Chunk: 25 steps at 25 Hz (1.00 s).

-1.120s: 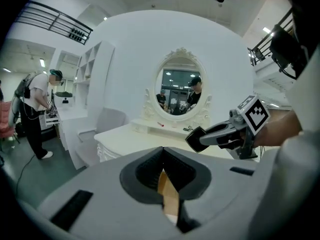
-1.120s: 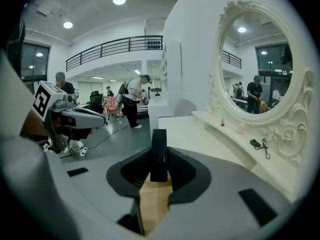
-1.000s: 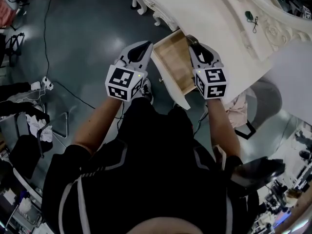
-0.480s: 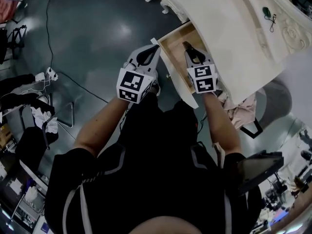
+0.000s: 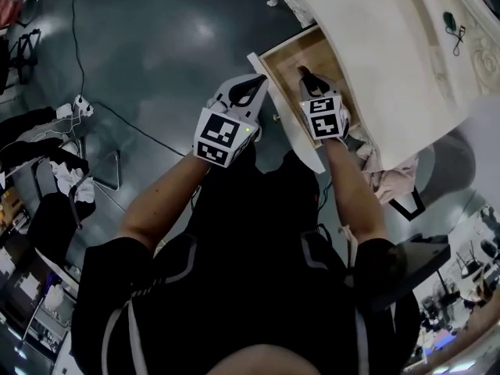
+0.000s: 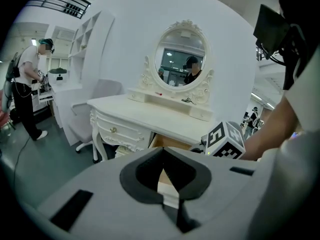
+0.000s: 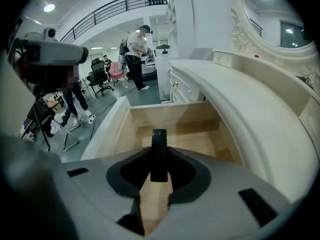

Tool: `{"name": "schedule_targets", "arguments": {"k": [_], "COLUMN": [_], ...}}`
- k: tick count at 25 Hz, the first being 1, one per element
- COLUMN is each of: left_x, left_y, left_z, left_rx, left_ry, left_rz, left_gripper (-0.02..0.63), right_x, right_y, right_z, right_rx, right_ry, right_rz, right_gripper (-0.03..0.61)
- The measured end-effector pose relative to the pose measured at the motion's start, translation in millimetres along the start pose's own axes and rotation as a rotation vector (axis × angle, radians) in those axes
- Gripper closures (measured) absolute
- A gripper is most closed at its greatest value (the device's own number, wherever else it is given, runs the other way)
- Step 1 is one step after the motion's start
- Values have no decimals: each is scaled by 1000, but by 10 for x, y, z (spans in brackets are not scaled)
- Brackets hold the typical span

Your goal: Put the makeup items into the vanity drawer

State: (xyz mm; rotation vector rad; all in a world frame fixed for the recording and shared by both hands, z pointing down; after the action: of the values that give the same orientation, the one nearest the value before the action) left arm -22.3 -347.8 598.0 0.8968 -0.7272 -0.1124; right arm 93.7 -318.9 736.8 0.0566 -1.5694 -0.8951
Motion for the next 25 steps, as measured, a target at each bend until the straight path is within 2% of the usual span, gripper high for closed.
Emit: {"name": "schedule_targets", "arguments": {"k": [12,15,22,25], "left_x": [129,146,206,220], "left_y": [67,76,83,88], "left_z": [32,42,61,30], "left_rx": [21,-5,-10,-20], "left_ry": [-33,-20,-10,19], "left_rz": [14,21,30,20], "left_gripper": [611,611,611,611], "right_x": [293,314,332,342], "right_y": [194,180,143,159], "right_z": [26,28,40,42], "right_rx": [-1,-7,-21,-15], "right_ry": [-27,-34,-47,-41], "right_rz": [84,95,112,107], "right_gripper": [479,479,477,476]}}
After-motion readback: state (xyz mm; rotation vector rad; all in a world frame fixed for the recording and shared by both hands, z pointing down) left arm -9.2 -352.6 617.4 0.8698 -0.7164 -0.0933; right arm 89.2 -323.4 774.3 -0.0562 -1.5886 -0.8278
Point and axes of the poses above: the fingertips, and each gripper's own axes: x forward along the fingers, z to its left, y out of its underside, the point moved 2 cm from there along -x, backward along the fingers, and after that the axes turned 14 degrees about -x, right-handed, at the moved point
